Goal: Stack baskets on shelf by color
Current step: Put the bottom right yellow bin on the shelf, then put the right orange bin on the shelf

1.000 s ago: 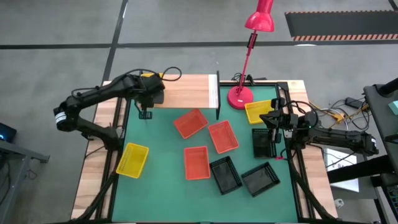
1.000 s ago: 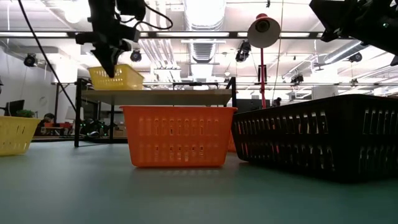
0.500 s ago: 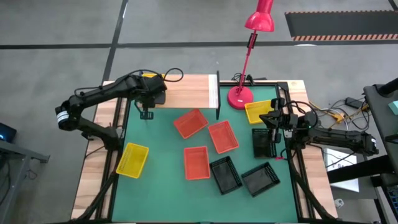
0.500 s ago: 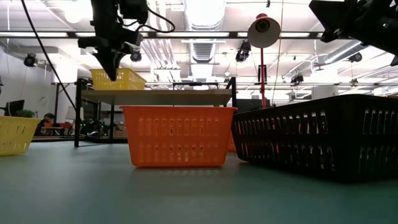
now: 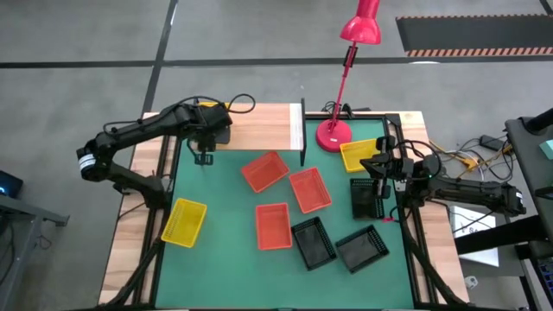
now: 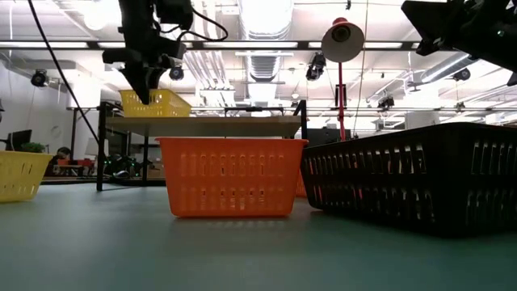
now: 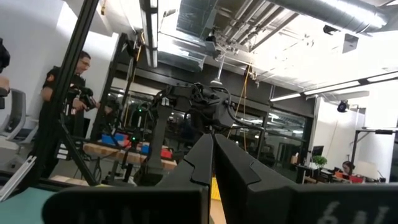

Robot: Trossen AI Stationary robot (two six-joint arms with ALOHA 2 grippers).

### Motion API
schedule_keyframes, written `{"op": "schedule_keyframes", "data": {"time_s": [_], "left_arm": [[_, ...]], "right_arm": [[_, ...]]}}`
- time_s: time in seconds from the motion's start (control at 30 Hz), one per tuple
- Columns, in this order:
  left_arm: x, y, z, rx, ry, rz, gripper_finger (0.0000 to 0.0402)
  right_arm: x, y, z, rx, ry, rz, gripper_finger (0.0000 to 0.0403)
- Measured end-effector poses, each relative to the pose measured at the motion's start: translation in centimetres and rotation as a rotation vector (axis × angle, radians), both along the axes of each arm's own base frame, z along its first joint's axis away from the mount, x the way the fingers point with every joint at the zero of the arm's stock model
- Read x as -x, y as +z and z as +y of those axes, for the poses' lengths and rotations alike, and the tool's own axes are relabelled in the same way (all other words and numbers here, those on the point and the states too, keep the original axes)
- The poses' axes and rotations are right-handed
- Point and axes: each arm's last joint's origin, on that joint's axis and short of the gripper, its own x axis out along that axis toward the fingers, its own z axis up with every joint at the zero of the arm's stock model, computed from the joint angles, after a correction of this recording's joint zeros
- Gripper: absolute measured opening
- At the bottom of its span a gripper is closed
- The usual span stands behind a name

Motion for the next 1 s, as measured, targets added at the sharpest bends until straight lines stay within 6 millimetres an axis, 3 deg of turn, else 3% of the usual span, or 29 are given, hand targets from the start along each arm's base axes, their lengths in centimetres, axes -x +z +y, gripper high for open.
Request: {"op": "schedule_keyframes", "data": {"time_s": [0.3,0.53,0.73,1.0], "left_arm": [[-0.5,3.1,-1.0,-0.043,-0.022,-0.110,0.0148],[-1.6,4.5,-3.9,0.002,0.068,-0.278,0.0148],[-3.4,3.8,-8.7,0.071,-0.001,-0.444,0.0148],[-5.7,0.6,-16.9,0.064,-0.428,-0.725,0.0148]], "right_arm": [[0.0,-0.1,0.0,-0.002,0.000,0.006,0.0009],[-0.1,-0.1,0.0,-0.004,0.000,0.012,0.0009],[-0.1,-0.2,0.0,-0.006,0.000,0.021,0.0009],[-0.4,-0.7,-0.1,-0.025,0.000,0.078,0.0009]]}}
